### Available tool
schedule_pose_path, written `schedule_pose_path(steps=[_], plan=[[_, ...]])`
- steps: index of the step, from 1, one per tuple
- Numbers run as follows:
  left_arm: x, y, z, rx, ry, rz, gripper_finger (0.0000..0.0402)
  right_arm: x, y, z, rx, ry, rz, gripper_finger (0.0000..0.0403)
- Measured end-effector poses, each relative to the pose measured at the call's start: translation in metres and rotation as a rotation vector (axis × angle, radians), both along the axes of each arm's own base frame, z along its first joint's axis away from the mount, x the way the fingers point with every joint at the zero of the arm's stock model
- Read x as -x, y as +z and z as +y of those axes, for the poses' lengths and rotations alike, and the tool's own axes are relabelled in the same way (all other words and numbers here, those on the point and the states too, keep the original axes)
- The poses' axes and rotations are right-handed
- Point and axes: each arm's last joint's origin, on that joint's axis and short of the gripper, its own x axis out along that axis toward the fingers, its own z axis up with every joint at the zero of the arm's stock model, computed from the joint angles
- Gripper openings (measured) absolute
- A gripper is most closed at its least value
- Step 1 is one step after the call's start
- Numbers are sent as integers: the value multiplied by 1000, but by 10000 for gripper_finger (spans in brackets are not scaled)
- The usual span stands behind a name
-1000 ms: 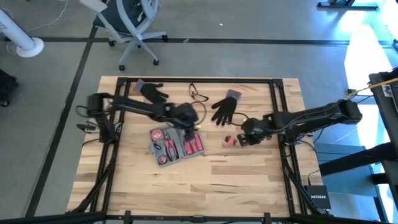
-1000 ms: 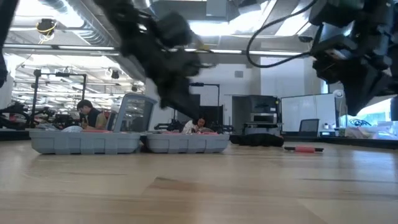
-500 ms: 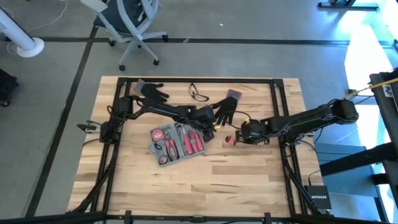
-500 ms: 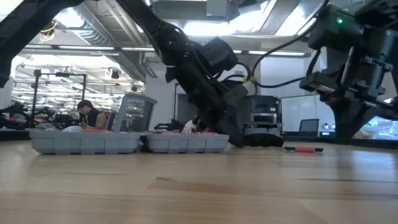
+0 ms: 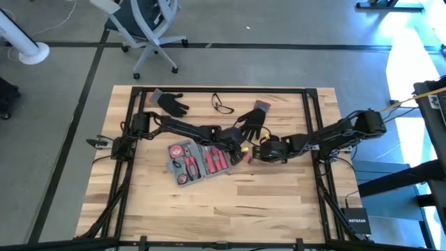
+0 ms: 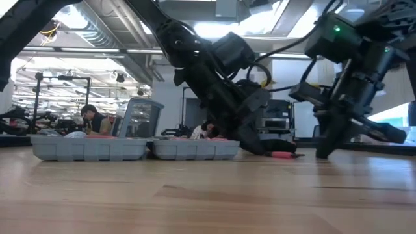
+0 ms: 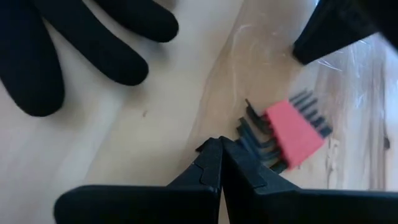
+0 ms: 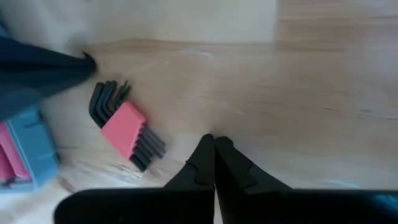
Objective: Prefit tool cases
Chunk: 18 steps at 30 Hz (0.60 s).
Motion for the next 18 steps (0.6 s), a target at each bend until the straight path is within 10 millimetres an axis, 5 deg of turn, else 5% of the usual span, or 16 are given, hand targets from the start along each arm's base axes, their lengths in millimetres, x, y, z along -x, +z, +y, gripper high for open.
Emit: schedule_pose_path(steps=[11,18], plan=[[9,-11,-18,90,-12,43,0,-11,7,-1,44,-36,-64,0],[21,4,-18,28,-43,133,0,-11,7,1,63,121,-49,0]])
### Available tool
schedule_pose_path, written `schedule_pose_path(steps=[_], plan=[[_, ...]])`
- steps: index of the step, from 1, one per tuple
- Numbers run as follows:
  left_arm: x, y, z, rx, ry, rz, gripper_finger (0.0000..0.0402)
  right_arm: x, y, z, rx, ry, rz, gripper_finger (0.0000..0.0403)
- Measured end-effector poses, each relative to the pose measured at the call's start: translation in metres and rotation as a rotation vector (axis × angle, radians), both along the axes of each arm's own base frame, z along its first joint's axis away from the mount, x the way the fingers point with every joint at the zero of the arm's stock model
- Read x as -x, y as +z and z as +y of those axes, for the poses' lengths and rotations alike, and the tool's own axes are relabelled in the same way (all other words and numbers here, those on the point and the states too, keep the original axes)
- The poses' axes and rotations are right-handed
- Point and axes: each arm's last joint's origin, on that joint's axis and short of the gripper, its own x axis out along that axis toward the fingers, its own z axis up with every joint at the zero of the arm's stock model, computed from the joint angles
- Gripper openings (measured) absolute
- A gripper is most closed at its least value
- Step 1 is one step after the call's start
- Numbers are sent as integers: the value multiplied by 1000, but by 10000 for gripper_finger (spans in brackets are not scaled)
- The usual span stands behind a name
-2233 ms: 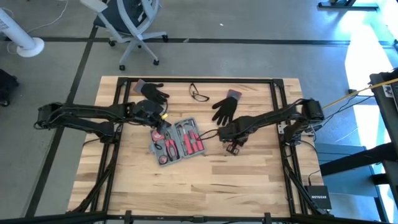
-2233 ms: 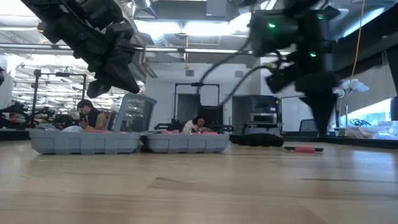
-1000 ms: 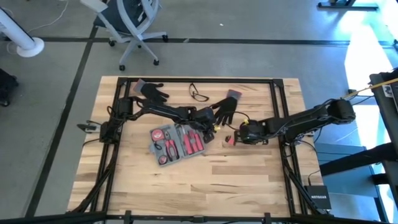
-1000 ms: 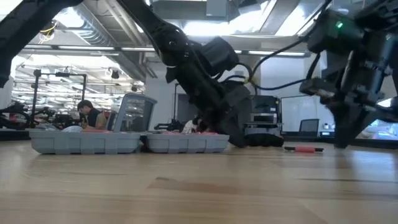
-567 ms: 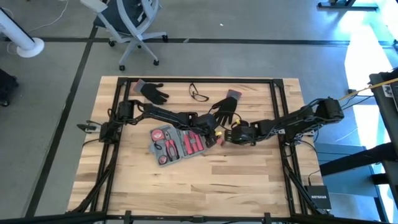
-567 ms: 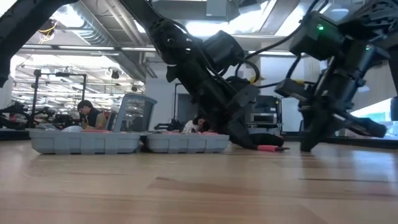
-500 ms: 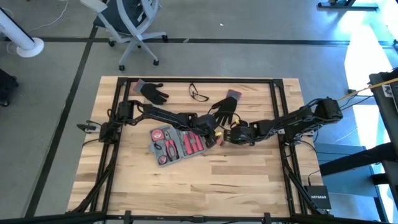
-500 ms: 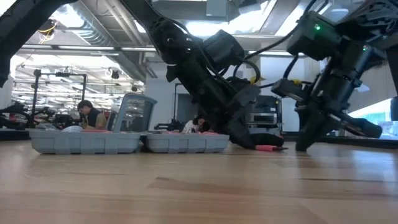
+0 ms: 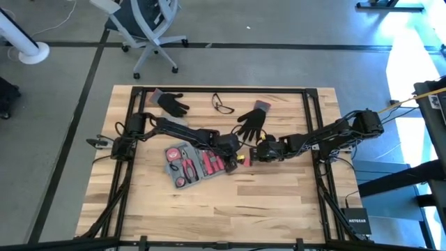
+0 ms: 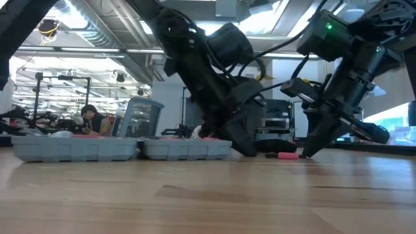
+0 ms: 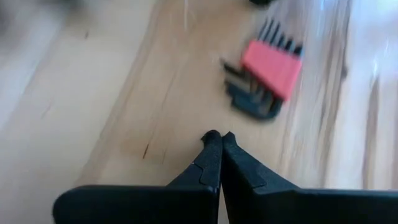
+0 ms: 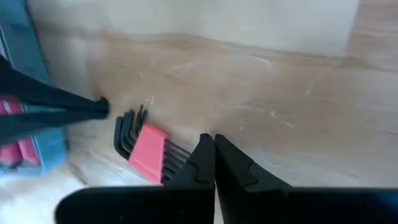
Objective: Prefit tool cases
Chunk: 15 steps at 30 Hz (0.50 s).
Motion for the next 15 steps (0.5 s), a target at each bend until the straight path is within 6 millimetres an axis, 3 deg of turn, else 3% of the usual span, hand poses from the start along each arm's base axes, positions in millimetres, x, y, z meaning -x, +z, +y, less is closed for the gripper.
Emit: schedule_pose_path(steps=[7,15], plan=[[7,11,-6,-104,-125,24,0,3,-1,2,-1,115,43,0],[-7,-2,-17,-103,-128,-87,0,4,-1,11,-31,188,42,0]])
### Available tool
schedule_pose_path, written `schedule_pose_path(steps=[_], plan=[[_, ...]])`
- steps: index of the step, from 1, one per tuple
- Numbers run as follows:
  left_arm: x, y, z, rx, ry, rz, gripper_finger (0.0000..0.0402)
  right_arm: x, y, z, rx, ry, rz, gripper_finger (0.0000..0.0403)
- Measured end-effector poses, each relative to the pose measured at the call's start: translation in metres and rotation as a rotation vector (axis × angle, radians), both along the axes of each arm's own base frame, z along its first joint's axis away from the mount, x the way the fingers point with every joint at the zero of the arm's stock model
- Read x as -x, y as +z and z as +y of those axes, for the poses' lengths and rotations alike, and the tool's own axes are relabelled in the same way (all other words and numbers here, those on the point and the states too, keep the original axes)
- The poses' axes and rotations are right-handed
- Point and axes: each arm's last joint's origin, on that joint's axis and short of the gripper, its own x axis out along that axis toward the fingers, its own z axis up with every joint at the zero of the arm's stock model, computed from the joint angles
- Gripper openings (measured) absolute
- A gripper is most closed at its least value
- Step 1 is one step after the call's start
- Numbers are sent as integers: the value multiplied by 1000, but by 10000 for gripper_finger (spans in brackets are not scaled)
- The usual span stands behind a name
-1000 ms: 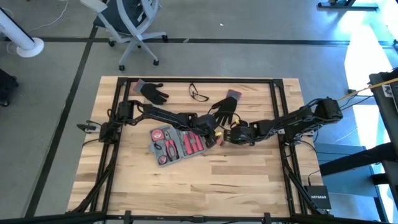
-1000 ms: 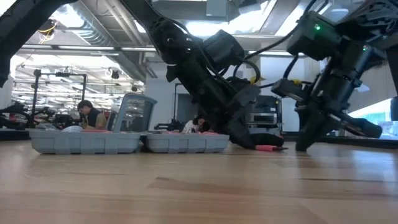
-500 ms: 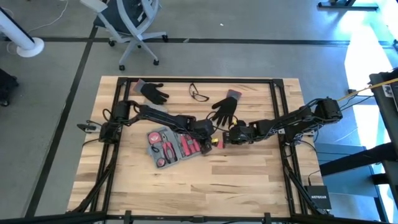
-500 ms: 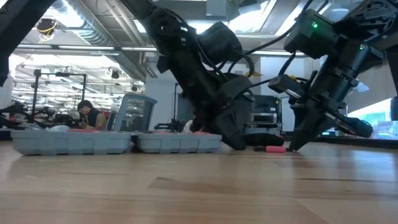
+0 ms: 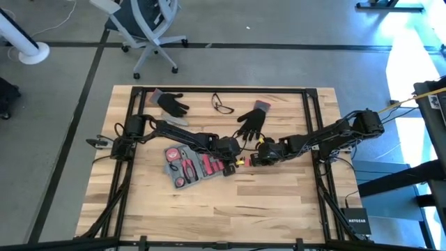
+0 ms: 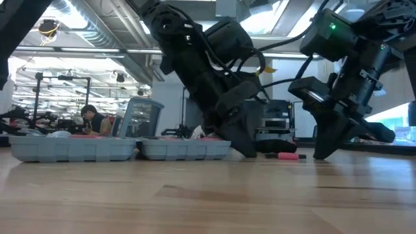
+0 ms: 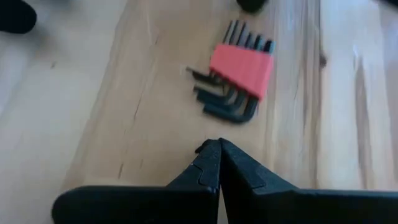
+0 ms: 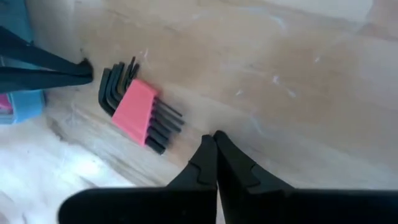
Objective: Prefit tool cases
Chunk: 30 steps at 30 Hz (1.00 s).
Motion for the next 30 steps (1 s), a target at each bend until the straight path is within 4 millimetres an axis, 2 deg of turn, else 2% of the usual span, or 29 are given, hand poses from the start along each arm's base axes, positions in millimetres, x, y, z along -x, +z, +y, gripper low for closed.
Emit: schedule_pose_path(steps=[6,13,21,30], plan=[[-5,-12,0,50,43,-10,0,-2,-5,-1,26,-12,4,0],[-6,-12,1,34,21,-23,0,-13,-9,-1,71,-51,-80,0],[-5,-13,0,33,22,-17,0,-14,-7,-2,102,-35,-100,0],[-3,-14,0,25,20,20,0,-12,10,-3,147,28,-171,0]])
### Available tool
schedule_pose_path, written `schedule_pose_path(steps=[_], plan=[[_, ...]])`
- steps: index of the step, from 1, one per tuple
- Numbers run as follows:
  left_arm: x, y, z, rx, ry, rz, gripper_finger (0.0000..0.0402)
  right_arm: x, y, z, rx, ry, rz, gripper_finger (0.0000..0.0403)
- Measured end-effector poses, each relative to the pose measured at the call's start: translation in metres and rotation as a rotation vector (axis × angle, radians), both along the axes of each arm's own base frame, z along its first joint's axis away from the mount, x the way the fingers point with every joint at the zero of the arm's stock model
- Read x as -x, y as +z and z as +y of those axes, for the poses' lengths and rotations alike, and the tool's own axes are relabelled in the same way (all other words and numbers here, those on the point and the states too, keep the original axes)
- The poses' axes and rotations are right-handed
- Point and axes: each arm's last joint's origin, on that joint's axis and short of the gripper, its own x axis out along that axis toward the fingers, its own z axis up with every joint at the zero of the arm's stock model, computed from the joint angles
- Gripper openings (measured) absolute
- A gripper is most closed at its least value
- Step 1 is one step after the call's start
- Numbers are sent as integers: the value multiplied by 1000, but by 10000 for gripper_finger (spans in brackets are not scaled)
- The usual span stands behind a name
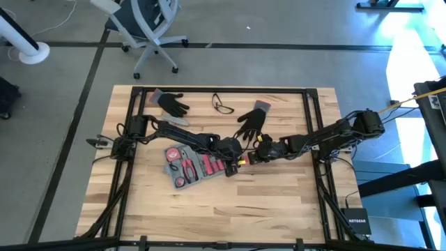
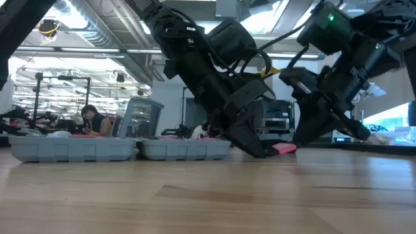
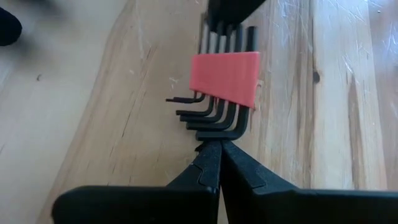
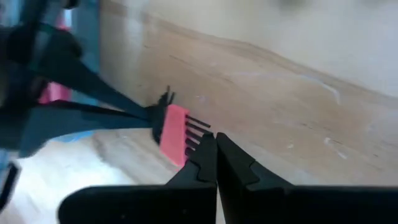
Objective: Prefit tool cases
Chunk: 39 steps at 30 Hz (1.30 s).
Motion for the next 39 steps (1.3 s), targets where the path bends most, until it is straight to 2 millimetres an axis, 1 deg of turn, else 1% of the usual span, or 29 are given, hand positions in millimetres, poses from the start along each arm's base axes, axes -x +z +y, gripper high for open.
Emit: schedule_pose_path(steps=[4,9,14,17,20,27,30,32,34,36,39], plan=[[0,0,0,1,1,-2,0,0,5,1,-17,23,-22,0],[0,0,0,1,1,-3,0,-4,7,3,-51,54,-68,0],[0,0,0,2,2,-3,0,-6,9,3,-51,40,-91,1],[0,0,0,3,4,-2,0,-6,9,2,-71,8,-91,11],[0,0,0,4,4,-3,0,-6,8,3,-78,6,-90,43],[0,0,-1,55,72,-3,0,-5,8,4,-100,64,-72,159],[0,0,-4,51,69,-5,0,-5,8,4,-102,75,-72,196],[0,0,-4,50,68,-6,0,-5,7,5,-88,108,-65,213],[0,0,-5,50,66,-6,0,-5,5,6,-92,149,-53,222],[0,0,-8,47,60,-3,0,-5,3,7,-122,200,-47,224],[1,-1,-14,29,45,7,0,-7,1,16,-141,258,-65,225]])
